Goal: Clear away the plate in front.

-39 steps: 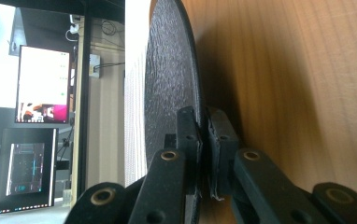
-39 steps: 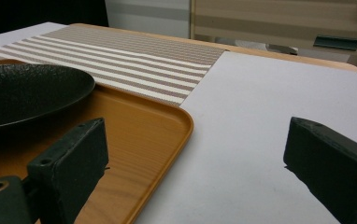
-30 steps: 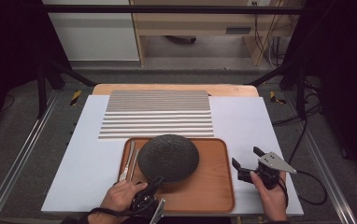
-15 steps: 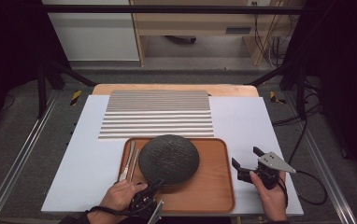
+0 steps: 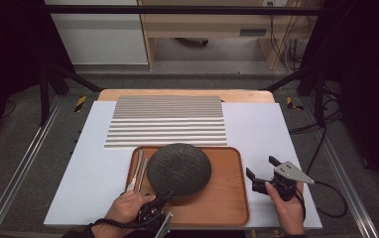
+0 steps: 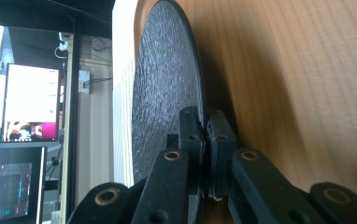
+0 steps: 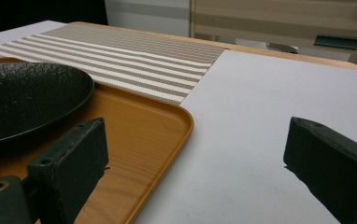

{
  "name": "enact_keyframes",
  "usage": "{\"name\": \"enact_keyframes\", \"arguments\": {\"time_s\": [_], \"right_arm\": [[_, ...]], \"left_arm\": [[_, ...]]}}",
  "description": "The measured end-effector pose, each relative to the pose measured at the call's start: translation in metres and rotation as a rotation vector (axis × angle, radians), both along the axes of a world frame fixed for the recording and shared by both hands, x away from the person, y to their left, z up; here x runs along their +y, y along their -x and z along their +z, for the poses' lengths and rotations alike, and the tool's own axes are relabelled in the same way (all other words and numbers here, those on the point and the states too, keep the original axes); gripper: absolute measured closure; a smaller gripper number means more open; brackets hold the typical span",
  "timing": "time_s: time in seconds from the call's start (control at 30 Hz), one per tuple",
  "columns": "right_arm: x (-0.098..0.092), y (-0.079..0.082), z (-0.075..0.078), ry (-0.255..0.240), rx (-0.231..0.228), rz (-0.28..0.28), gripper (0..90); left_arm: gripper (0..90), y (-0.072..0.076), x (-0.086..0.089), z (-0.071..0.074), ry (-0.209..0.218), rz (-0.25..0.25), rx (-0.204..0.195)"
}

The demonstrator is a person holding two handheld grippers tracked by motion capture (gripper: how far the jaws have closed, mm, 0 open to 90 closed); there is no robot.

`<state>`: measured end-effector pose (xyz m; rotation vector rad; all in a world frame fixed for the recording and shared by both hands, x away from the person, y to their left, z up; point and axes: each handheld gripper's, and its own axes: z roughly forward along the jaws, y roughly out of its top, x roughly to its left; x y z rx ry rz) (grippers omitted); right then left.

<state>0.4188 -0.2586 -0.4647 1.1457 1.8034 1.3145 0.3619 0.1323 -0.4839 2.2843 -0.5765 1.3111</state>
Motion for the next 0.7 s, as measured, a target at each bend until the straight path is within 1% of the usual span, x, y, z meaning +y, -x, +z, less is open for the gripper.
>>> {"name": "enact_keyframes", "arguments": {"time_s": [0.13, 0.2, 0.27, 0.37, 0.43, 0.53, 0.57, 0.63, 0.7], "right_arm": [[0.0008, -0.0003, -0.0002, 0.004, 0.001, 0.003, 6.7], [0.0013, -0.0004, -0.0003, 0.004, 0.002, 0.003, 6.7], [0.0016, -0.0004, -0.0002, 0.004, 0.001, 0.003, 6.7], [0.0012, -0.0003, -0.0001, 0.003, 0.001, 0.003, 6.7], [0.0012, -0.0004, -0.0003, 0.004, 0.002, 0.003, 6.6], [0.0012, -0.0005, -0.0004, 0.004, 0.003, 0.003, 6.7], [0.0012, -0.0005, -0.0004, 0.005, 0.003, 0.004, 6.7], [0.0013, -0.0005, -0.0005, 0.007, 0.002, 0.004, 6.7], [0.0017, -0.0006, -0.0007, 0.009, 0.003, 0.005, 6.7]], "left_arm": [[86.6, 0.0007, 0.0003, -0.0002, 0.003, 0.014, 0.013], [86.0, 0.0007, 0.0010, -0.0013, 0.005, 0.020, 0.030], [85.0, 0.0010, 0.0013, -0.0025, -0.008, 0.023, 0.031], [83.5, 0.0001, 0.0009, -0.0037, -0.010, 0.029, 0.063], [81.7, -0.0004, -0.0002, -0.0049, -0.010, 0.032, 0.077], [75.6, -0.0017, -0.0008, -0.0058, -0.004, 0.041, 0.100], [74.3, -0.0027, -0.0005, -0.0050, 0.006, 0.046, 0.112], [67.9, -0.0056, 0.0001, -0.0029, 0.037, 0.065, 0.141], [62.3, -0.0072, 0.0008, -0.0016, 0.060, 0.081, 0.162]]}}
